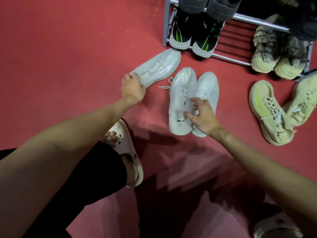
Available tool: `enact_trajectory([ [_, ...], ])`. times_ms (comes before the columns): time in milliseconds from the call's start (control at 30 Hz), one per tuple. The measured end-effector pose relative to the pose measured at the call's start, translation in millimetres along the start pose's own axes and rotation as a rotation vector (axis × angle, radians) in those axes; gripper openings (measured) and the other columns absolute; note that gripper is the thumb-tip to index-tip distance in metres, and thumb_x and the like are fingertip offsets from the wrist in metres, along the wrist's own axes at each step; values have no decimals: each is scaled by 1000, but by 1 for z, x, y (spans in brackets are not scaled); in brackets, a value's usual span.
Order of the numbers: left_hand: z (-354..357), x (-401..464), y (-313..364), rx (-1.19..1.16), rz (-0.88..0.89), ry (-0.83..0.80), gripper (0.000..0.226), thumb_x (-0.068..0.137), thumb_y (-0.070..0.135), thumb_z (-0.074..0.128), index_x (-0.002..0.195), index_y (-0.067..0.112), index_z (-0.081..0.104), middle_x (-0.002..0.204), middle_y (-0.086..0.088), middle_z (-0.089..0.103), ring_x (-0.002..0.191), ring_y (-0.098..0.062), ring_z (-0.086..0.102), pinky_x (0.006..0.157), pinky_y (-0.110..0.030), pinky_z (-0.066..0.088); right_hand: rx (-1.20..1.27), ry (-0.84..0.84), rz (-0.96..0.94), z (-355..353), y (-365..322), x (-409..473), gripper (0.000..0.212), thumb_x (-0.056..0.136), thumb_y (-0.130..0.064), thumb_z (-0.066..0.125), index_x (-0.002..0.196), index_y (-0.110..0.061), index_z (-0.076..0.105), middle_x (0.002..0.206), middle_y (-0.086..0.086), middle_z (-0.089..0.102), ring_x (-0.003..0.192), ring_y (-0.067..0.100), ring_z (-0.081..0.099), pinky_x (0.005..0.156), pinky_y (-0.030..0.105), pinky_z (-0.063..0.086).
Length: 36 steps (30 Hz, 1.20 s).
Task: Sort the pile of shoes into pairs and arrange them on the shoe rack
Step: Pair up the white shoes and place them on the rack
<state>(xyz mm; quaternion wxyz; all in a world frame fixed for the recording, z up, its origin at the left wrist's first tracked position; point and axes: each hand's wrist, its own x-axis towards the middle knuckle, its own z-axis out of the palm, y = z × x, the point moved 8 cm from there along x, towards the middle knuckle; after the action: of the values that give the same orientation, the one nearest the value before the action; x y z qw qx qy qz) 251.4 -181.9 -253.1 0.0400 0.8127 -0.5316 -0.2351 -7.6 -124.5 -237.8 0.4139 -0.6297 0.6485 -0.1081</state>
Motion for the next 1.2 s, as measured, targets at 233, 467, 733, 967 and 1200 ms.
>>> enact_trajectory([
  [233,8,46,-32,-148,-155,-186,84,80,42,72,142,3,31,144,-18,43,135,-35,42,111,-42,38,2,29,76,9,8,8,58,79,-27,70,132,-12,49,127,12,38,119,28,50,109,35,38],
  [467,36,31,-36,-342,-256,-360,55,77,40,71,113,1,58,110,-13,63,94,-27,60,67,-33,50,-53,28,28,5,4,6,60,80,-23,71,134,-7,50,123,14,42,107,26,55,99,21,39],
  [733,9,-4,15,-600,-219,-417,25,95,31,44,93,6,48,67,-7,45,53,-18,42,48,-26,32,-104,-28,17,-8,-7,-8,60,82,-30,69,134,-9,50,129,12,52,106,25,60,90,26,42],
  [967,-32,-47,54,-697,-71,-260,27,97,27,40,97,3,54,66,-4,50,51,-14,46,37,-16,36,83,40,36,-40,-16,-36,39,89,-24,61,124,-8,56,119,8,60,94,19,59,81,25,43],
  [1200,-15,-114,118,-713,114,-383,36,98,31,42,106,0,59,89,-12,55,82,-21,54,70,-32,48,695,-2,168,-64,-14,-59,21,91,-42,55,93,-21,60,90,5,62,76,17,62,59,25,53],
])
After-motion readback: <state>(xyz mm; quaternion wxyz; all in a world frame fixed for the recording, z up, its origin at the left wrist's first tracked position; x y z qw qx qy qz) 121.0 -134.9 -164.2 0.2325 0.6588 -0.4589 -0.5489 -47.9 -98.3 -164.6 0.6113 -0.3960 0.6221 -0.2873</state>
